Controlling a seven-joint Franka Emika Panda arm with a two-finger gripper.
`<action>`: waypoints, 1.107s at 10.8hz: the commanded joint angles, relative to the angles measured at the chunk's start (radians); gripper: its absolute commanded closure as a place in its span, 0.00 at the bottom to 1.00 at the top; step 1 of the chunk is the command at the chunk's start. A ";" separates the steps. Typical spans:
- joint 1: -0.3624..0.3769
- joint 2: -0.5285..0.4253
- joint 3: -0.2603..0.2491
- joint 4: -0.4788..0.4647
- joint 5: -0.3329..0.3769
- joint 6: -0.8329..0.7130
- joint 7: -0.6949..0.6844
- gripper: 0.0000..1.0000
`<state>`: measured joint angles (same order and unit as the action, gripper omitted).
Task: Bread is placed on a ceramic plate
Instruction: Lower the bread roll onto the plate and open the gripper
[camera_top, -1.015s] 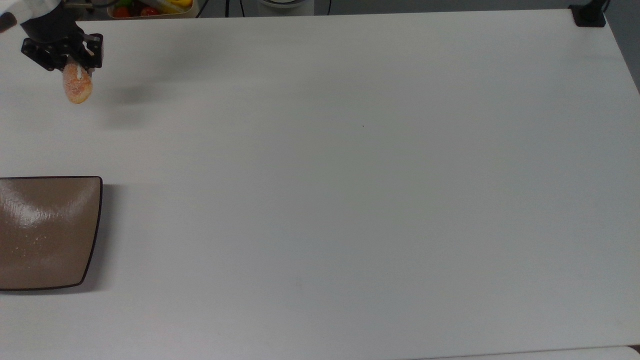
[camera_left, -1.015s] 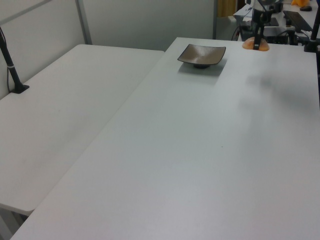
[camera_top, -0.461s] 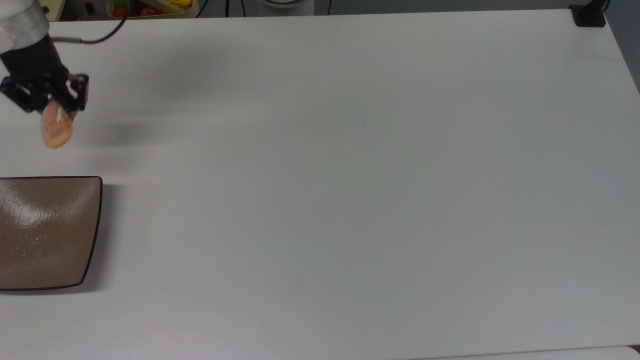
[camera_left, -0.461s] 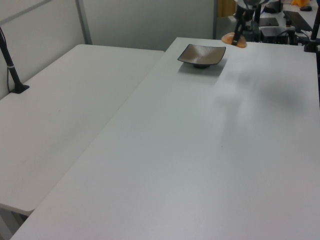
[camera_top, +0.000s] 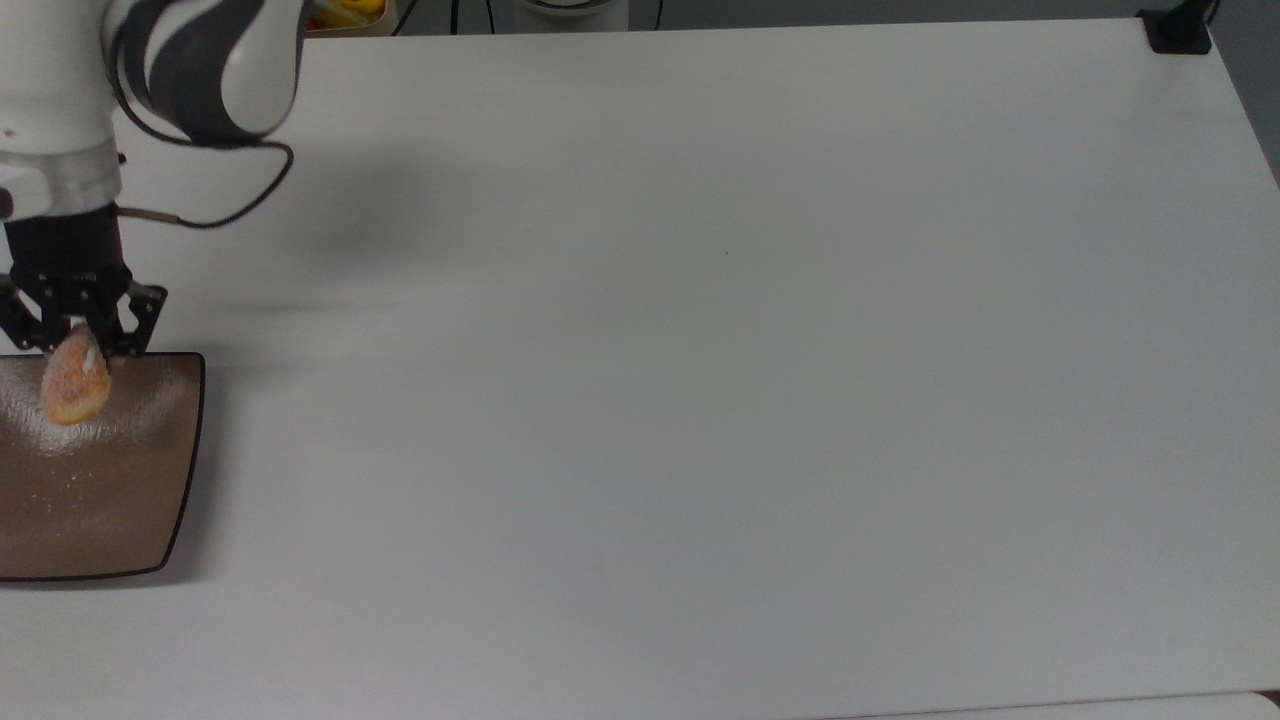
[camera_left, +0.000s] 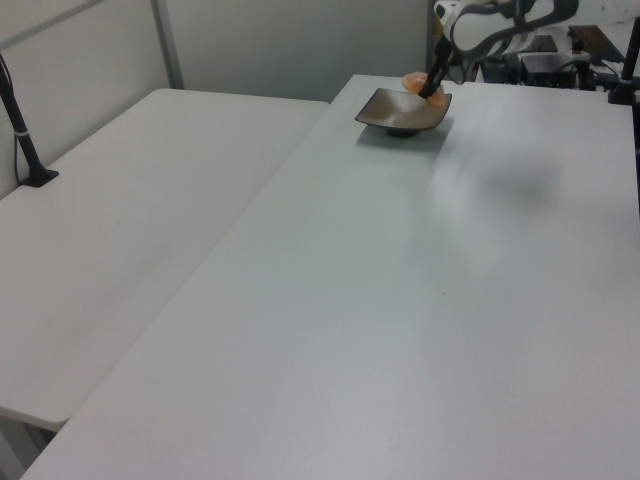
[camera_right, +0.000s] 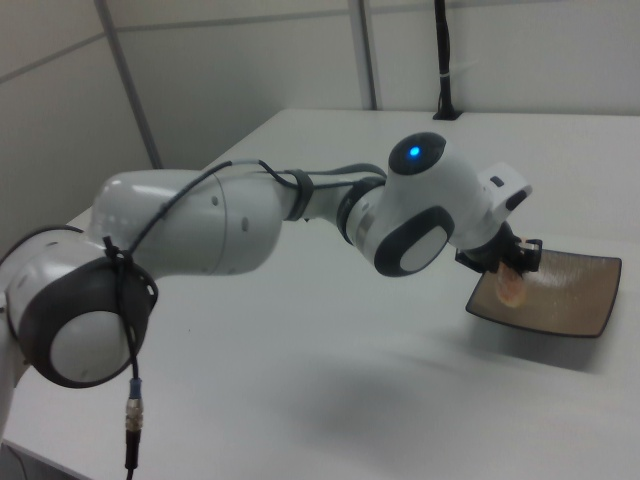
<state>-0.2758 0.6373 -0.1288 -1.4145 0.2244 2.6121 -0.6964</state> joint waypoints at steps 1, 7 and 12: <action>-0.008 0.126 0.017 0.104 0.018 0.130 -0.023 0.93; -0.008 0.174 0.029 0.134 0.015 0.204 -0.025 0.29; -0.003 0.157 0.031 0.115 0.018 0.210 -0.012 0.00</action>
<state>-0.2766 0.8074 -0.1094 -1.2852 0.2244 2.8002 -0.6980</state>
